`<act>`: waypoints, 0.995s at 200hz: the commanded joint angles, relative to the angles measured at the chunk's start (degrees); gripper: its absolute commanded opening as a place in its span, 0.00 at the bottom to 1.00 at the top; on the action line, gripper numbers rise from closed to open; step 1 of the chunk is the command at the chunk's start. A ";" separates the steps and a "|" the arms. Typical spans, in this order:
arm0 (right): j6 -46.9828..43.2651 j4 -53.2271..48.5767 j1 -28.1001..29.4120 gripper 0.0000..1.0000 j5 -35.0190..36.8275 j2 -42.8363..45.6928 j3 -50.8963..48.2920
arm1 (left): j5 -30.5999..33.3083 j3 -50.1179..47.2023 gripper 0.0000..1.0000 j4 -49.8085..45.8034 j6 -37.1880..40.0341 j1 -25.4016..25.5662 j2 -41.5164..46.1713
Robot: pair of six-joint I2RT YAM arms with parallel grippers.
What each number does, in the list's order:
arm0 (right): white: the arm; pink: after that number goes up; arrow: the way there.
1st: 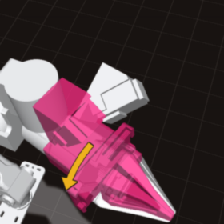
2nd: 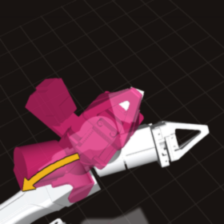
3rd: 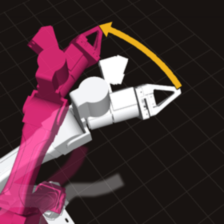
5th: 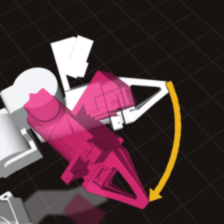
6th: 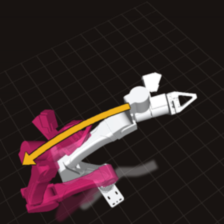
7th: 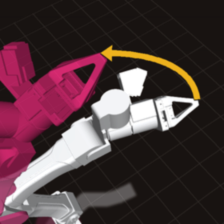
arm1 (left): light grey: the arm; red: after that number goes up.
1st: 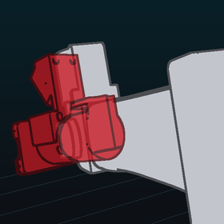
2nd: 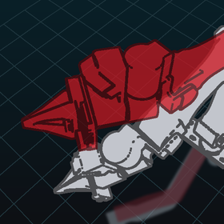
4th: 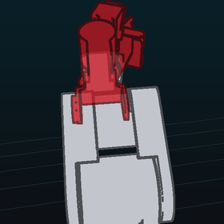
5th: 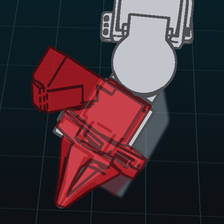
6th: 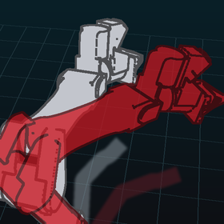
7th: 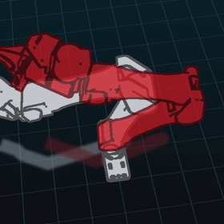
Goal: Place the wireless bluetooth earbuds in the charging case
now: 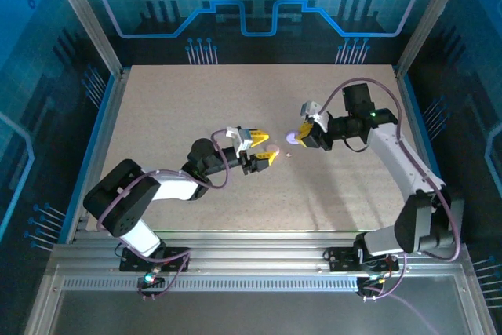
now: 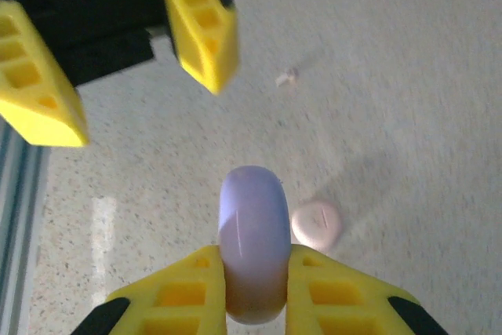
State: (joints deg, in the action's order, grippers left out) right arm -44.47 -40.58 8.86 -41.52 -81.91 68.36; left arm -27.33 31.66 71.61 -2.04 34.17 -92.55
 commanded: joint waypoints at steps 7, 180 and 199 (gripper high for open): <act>5.01 -3.43 -3.64 0.18 5.51 -4.62 3.28 | 5.66 -0.51 0.63 -1.25 -0.36 -0.72 -1.73; 10.26 -19.44 -10.61 0.15 22.45 -35.34 24.65 | 10.99 5.24 0.63 -8.11 0.75 -1.39 -11.13; 10.23 -21.26 -10.88 0.16 22.48 -37.41 26.39 | 10.82 5.99 0.63 -8.14 0.57 -1.45 -11.98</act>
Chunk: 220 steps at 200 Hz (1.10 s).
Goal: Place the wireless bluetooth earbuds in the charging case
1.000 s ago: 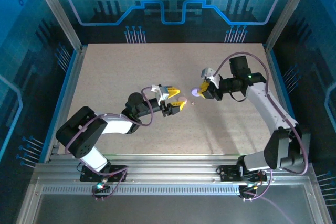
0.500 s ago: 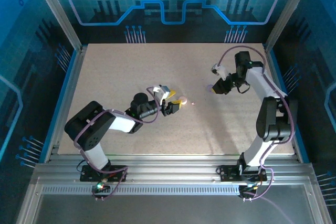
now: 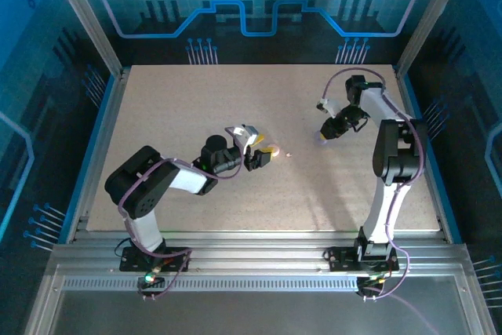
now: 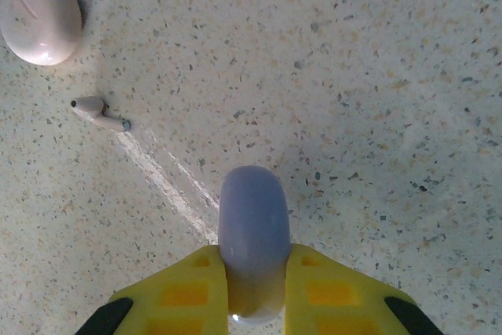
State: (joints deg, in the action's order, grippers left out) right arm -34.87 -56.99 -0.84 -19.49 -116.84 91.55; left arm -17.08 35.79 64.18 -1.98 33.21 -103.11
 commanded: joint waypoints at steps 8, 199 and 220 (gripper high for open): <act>0.62 -5.84 -1.26 0.16 0.35 -3.38 4.13 | 0.47 2.15 0.63 -0.70 0.40 -0.43 -1.70; 1.65 -9.70 -4.58 0.29 -3.01 -9.68 7.69 | -0.06 4.00 0.62 -2.52 0.04 -0.53 -1.97; 2.18 -9.35 -4.98 0.32 -3.19 -9.55 7.33 | -0.20 4.11 0.62 -3.11 0.20 -0.57 -1.51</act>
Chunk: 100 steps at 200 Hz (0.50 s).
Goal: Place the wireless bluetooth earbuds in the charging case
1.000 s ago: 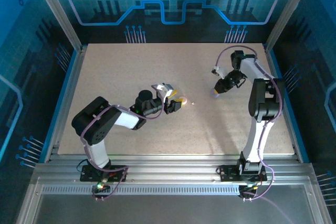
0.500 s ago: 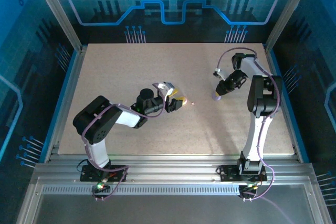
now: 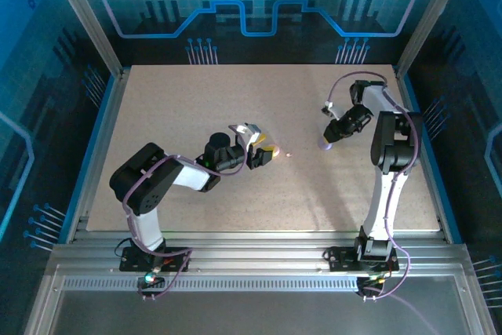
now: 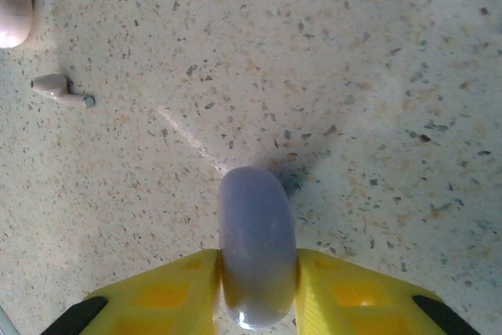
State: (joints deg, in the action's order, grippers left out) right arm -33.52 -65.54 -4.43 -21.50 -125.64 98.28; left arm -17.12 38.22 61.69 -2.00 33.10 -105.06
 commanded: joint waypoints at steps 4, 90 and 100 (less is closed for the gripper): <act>0.83 -0.73 -1.58 0.32 -1.11 -0.75 0.55 | -0.24 1.75 0.62 -0.76 0.16 -0.44 0.51; 1.85 1.50 -3.21 0.40 -1.18 -2.26 1.35 | -0.50 3.63 0.62 -4.64 0.07 -0.44 0.81; 2.26 1.81 -3.39 0.41 -1.33 -2.40 1.64 | -0.58 4.20 0.62 -5.44 -0.10 -0.42 0.73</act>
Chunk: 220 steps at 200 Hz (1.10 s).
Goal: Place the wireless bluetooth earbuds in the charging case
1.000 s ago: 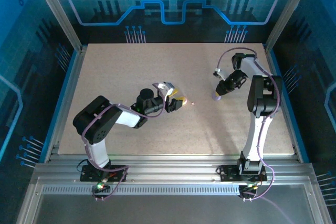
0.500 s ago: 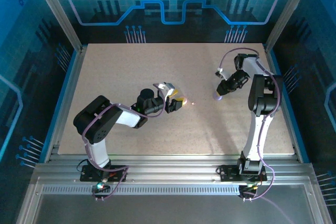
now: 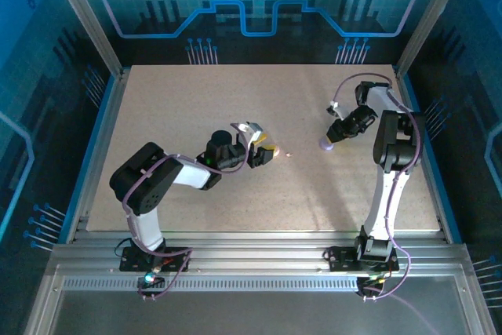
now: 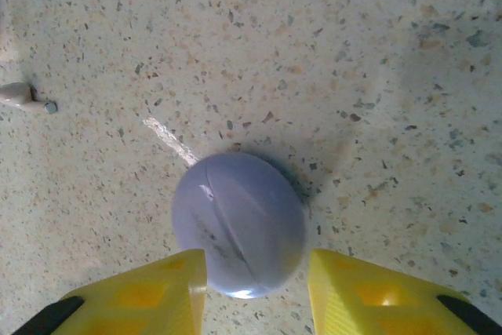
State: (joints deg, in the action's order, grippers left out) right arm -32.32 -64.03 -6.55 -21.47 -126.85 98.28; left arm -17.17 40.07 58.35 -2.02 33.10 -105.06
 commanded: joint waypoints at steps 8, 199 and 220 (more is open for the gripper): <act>1.27 0.52 -1.44 0.41 -1.67 -1.29 1.97 | -0.50 2.76 0.62 -2.94 -0.32 -0.42 0.71; 33.74 28.15 4.10 0.58 -9.27 38.27 -33.05 | 6.54 19.54 0.58 -41.29 -13.36 3.31 5.34; 40.22 31.50 4.69 0.63 -8.31 42.36 -37.28 | 8.07 27.13 0.60 -56.11 -13.40 4.19 4.76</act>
State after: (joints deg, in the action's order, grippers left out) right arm -1.83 -39.40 -2.70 -29.54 -89.43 64.42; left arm -11.77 59.64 21.32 -13.82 36.21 -100.44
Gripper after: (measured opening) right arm 0.612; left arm 0.591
